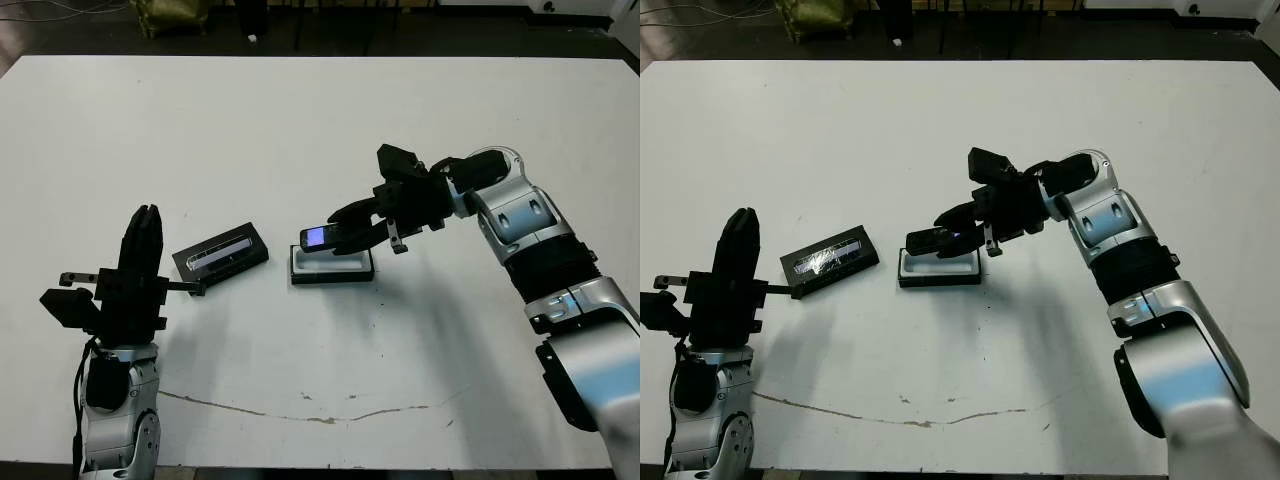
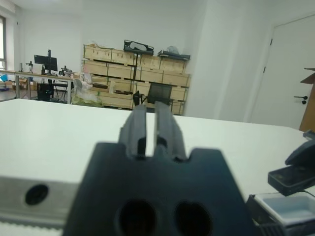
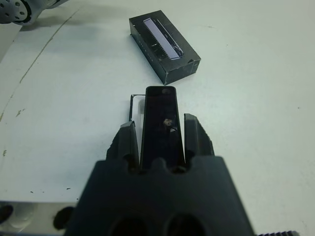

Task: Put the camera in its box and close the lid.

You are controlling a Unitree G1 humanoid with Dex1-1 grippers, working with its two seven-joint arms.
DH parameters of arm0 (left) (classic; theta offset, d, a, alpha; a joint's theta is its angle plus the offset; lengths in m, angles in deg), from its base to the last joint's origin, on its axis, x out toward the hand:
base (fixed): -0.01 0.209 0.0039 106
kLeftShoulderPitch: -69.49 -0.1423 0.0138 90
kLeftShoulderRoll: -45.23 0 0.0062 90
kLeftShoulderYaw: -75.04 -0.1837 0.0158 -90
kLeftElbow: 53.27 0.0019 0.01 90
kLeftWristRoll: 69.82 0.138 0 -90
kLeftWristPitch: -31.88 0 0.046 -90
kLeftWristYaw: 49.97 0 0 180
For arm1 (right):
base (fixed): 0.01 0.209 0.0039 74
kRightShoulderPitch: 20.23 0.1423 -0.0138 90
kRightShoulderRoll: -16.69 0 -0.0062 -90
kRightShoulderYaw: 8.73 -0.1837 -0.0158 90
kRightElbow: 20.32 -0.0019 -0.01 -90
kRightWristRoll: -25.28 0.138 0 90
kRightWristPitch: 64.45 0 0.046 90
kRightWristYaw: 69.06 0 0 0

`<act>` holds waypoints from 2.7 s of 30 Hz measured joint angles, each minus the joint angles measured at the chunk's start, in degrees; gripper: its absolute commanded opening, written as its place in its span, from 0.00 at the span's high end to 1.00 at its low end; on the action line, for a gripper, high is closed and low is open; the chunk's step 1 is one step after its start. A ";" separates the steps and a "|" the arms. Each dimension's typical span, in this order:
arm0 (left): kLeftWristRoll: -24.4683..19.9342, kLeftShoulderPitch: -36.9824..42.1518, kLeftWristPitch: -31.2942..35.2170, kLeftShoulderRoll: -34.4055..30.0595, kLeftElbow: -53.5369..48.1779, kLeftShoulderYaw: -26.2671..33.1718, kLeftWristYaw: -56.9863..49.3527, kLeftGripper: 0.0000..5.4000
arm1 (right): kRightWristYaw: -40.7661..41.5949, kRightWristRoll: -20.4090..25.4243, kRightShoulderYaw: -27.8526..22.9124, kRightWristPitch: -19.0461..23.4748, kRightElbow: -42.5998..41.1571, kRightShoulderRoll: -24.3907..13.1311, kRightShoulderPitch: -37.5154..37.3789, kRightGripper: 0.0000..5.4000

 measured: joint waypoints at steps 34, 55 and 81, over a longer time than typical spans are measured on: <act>-0.39 -0.98 1.22 0.62 -1.12 -0.48 -0.76 1.00 | -1.68 -6.81 3.37 -2.12 3.02 3.32 -0.23 0.89; -0.13 -1.13 1.15 1.14 -0.91 -0.49 -0.51 1.00 | -11.98 -6.38 -0.31 1.98 -2.08 6.11 -6.03 0.50; 0.30 -1.04 1.10 1.17 -0.85 -0.47 -0.57 1.00 | -10.57 4.00 -8.96 2.03 -12.46 1.31 -4.27 0.01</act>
